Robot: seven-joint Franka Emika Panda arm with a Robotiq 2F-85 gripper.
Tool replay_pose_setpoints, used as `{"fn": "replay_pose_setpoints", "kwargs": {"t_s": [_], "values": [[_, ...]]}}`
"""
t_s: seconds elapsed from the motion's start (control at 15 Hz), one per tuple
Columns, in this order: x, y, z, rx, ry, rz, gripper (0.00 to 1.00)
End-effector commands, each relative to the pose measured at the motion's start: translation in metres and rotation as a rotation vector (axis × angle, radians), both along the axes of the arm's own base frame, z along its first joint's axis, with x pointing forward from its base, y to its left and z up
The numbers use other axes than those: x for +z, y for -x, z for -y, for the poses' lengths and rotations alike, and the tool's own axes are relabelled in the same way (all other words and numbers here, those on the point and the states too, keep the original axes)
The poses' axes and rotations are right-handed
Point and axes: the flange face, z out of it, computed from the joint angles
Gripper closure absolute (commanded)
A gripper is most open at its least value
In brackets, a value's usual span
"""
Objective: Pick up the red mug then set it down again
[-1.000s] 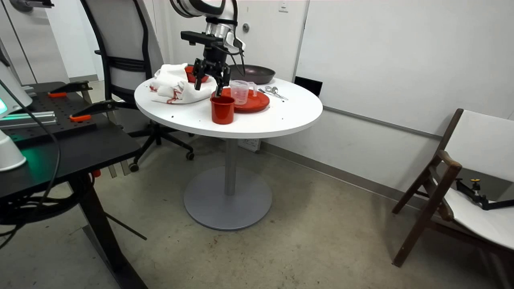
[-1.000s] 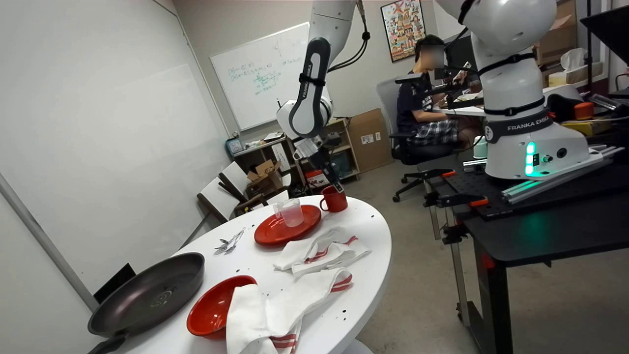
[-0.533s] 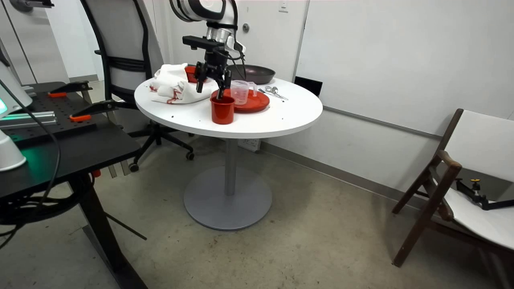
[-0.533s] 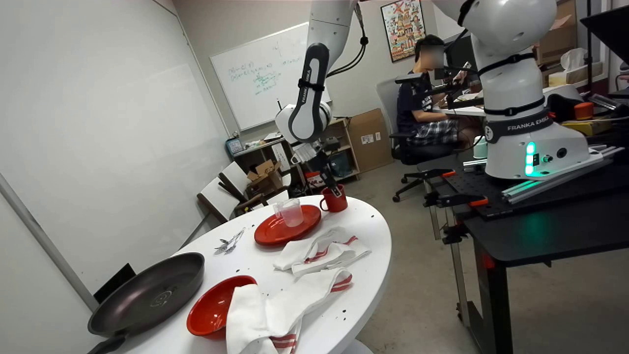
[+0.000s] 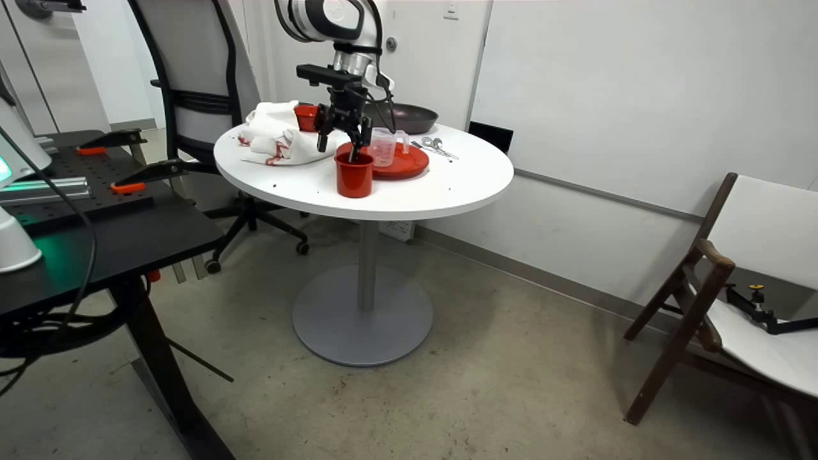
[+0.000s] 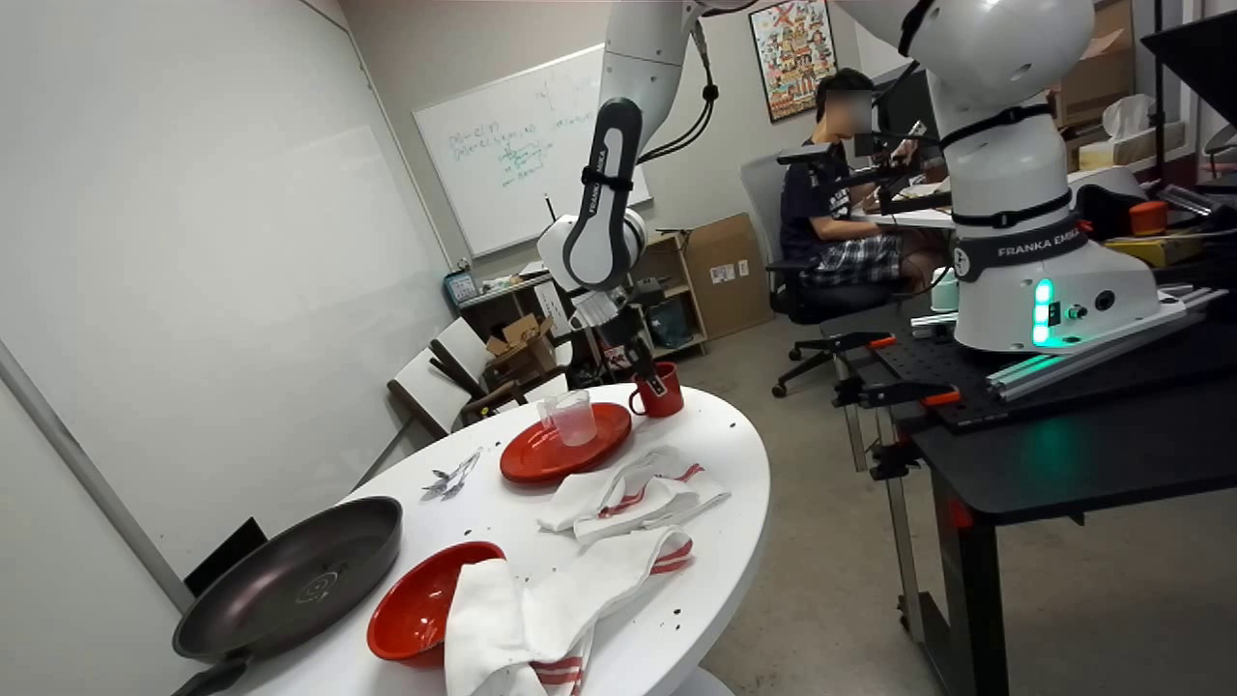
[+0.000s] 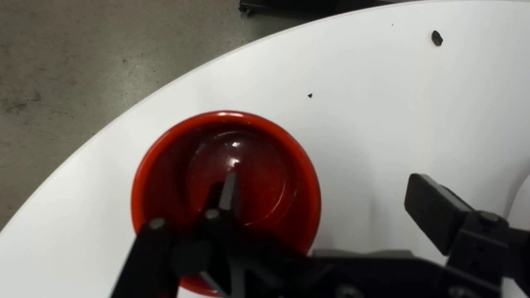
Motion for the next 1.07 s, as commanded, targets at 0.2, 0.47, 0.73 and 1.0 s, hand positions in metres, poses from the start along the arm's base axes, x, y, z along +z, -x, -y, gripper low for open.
{"fn": "replay_pose_setpoints", "kwargs": {"t_s": [0.2, 0.47, 0.73, 1.0], "values": [[-0.019, -0.014, 0.001, -0.02, -0.022, -0.004, 0.16], [-0.021, -0.019, 0.004, -0.022, -0.019, -0.003, 0.47], [-0.021, -0.021, 0.006, -0.026, -0.02, -0.001, 0.78], [-0.021, -0.021, 0.008, -0.032, -0.019, -0.003, 1.0]]}}
